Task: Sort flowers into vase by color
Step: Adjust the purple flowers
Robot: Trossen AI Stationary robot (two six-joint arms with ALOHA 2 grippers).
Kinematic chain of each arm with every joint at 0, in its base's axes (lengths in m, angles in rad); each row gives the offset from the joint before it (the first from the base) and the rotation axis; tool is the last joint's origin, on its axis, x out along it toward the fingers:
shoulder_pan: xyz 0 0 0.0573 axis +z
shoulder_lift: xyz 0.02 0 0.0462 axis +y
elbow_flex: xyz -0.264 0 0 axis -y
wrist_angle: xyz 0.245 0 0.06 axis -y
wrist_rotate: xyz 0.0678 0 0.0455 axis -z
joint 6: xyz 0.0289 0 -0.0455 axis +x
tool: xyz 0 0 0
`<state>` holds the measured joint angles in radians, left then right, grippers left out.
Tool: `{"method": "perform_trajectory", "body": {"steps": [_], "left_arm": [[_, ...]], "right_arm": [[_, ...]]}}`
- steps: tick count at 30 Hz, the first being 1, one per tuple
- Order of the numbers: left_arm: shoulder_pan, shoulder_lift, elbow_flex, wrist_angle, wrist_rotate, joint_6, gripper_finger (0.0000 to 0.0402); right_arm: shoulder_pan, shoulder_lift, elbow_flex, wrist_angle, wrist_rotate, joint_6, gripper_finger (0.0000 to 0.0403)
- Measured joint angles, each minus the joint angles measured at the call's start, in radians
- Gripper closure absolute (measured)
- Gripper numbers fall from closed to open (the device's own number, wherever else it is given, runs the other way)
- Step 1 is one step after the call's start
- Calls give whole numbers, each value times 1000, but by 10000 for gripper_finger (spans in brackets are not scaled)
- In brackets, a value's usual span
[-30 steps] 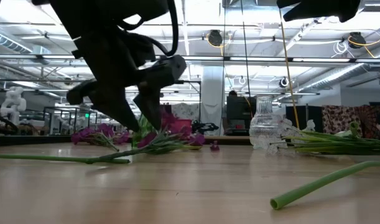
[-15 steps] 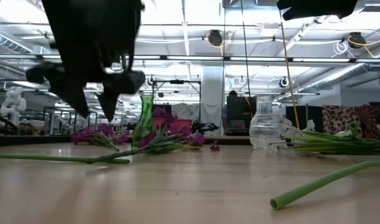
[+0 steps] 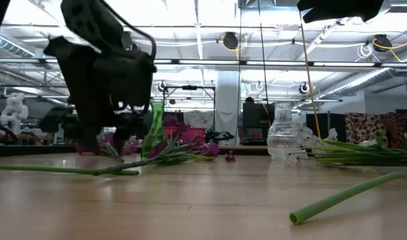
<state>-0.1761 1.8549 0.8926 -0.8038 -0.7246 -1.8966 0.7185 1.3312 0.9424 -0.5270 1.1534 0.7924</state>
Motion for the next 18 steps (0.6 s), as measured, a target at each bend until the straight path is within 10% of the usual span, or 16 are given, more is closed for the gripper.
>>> {"method": "perform_trajectory", "body": {"steps": [10, 18], "left_arm": [[30, -5, -59, 123, -16, 73, 197], [2, -2, -62, 62, 5, 22, 357]], "right_arm": [[-24, 0, 0, 0, -2, 4, 181], [-24, 0, 0, 0, -3, 7, 181]]}}
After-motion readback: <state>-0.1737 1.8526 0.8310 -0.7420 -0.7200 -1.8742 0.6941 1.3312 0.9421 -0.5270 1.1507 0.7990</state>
